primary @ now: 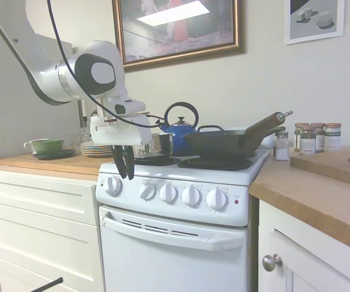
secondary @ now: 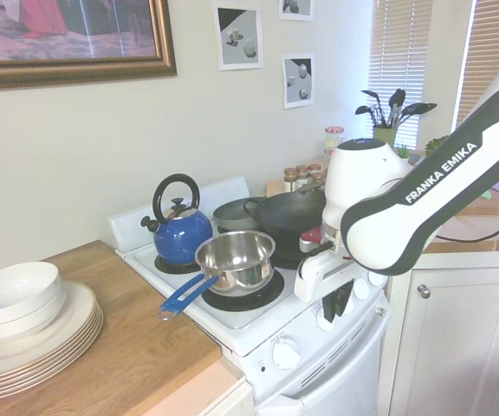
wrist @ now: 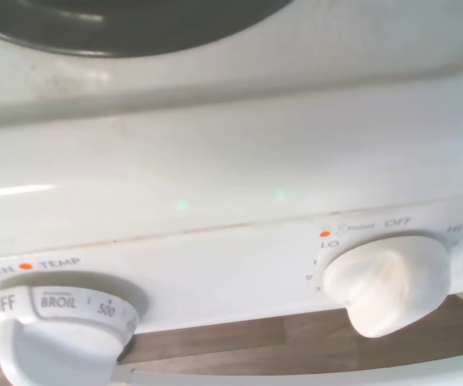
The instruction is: Turn on the stove on the bottom left
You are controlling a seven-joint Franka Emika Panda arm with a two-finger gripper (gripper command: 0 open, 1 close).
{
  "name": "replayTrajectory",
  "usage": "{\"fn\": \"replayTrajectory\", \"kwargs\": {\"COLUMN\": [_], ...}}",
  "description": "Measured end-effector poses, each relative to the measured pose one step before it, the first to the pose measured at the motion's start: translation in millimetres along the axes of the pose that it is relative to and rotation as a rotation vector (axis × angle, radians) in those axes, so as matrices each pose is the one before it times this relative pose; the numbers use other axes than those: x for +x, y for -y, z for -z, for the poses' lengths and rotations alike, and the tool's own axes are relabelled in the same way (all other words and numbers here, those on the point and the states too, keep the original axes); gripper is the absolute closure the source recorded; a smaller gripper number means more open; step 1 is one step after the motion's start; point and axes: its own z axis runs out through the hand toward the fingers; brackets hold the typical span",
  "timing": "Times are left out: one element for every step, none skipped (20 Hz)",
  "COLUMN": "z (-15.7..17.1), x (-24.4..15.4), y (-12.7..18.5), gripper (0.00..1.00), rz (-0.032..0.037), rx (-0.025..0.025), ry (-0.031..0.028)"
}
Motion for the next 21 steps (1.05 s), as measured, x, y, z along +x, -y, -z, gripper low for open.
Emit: {"fn": "replayTrajectory", "kwargs": {"z": [0.99,0.76,0.52,0.30,0.21,0.25,0.21,0.17,0.11,0.08,0.05,-0.02,-0.01,0.02,0.05,0.08,0.14,0.28,0.39,0.55,0.61], "x": [1.15,1.07,0.80,0.83,0.63,0.72,0.83,0.59,0.67,0.68,0.62,0.71,0.53,0.53,0.45,0.19,0.11,0.08,0.04,0.08,0.22], "y": [-0.25,-0.23,-0.18,-0.32,-0.19,-0.23,-0.48,-0.42,-0.52,-0.57,-0.48,-0.58,-0.45,-0.44,-0.36,-0.17,-0.14,-0.13,-0.06,-0.04,-0.09], "gripper": [0.00,0.00,0.00,0.00,0.00,0.00,0.00,0.00,0.00,0.00,0.00,0.00,0.00,0.00,0.00,0.00,0.00,0.00,0.00,0.00,0.00], "rz": [-0.00217,-0.00207,-0.00193,-0.00133,-0.00046,-0.00018,0.00037,0.00040,-0.00029,-0.00048,-0.00041,-0.00047,-0.00006,0.00046,0.00125,0.00109,0.00186,0.00231,0.00139,0.00048,-0.00033], "rx": [0.00076,0.00080,0.00071,0.00021,0.00000,-0.00012,-0.00081,-0.00138,-0.00141,-0.00163,-0.00099,-0.00062,-0.00031,-0.00018,-0.00005,-0.00006,-0.00026,-0.00025,0.00006,0.00044,0.00073], "ry": [-0.00022,0.00041,0.00075,-0.00002,0.00005,0.00016,0.00050,0.00091,0.00073,0.00079,0.00035,0.00010,0.00000,-0.00014,-0.00016,-0.00004,0.00010,0.00006,-0.00014,-0.00042,-0.00072]}}
